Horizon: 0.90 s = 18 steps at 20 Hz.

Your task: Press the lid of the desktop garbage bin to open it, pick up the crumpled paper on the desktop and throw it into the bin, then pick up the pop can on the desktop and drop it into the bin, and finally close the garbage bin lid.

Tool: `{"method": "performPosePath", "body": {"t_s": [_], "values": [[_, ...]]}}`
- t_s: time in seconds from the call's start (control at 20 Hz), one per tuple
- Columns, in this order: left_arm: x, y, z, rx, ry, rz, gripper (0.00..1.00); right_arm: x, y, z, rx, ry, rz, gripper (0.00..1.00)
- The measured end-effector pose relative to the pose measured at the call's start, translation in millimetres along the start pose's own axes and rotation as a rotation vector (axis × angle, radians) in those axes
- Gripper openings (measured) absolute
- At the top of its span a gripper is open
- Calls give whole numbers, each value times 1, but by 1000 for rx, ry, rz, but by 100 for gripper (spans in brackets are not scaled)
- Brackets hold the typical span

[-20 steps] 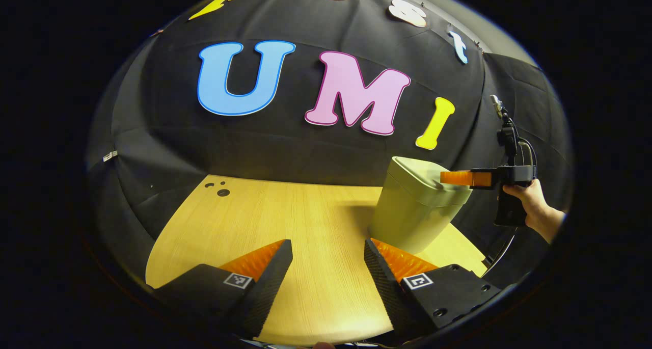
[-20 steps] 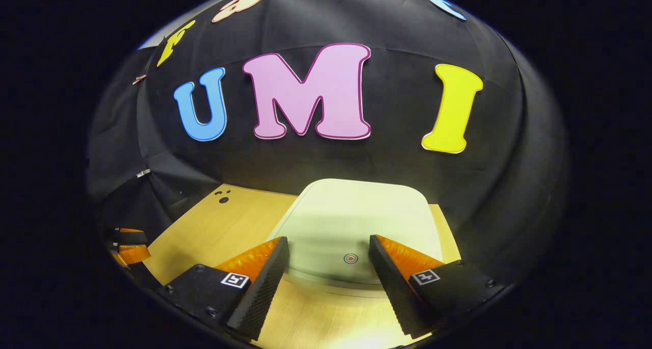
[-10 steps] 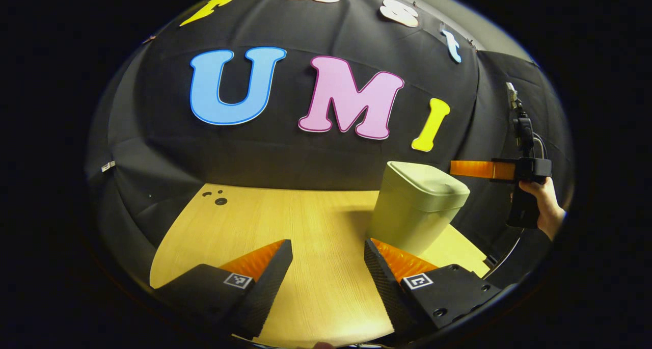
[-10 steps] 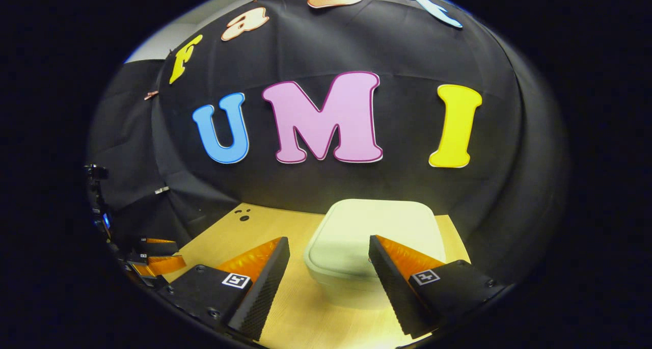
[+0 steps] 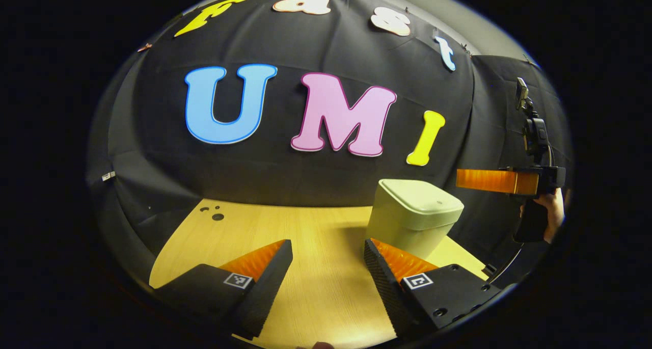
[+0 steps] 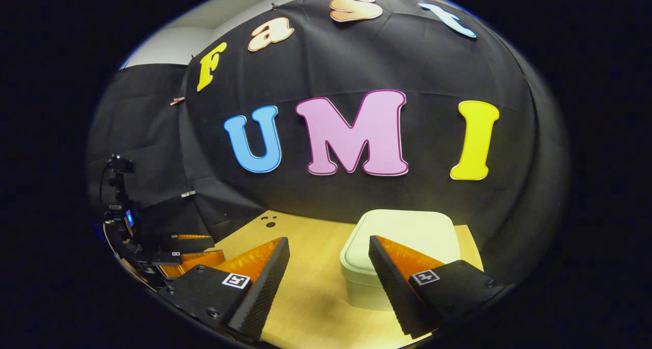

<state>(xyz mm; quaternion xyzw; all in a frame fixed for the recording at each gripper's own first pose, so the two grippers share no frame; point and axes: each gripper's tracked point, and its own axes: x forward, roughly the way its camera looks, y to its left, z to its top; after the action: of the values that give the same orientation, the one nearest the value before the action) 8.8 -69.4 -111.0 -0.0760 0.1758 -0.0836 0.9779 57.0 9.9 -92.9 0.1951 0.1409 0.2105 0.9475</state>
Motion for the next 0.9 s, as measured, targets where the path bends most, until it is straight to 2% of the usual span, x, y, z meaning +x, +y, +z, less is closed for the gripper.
{"method": "performPosePath", "body": {"t_s": [0.45,0.7,0.9], "values": [[4,-31,43,45,-89,18,92,-4,18,-13,-32,15,98,98],[9,-49,54,96,-118,30,92,-7,4,-17,3,20,114,98],[19,-61,49,87,-102,41,92,-7,-10,-26,10,39,119,98]]}}
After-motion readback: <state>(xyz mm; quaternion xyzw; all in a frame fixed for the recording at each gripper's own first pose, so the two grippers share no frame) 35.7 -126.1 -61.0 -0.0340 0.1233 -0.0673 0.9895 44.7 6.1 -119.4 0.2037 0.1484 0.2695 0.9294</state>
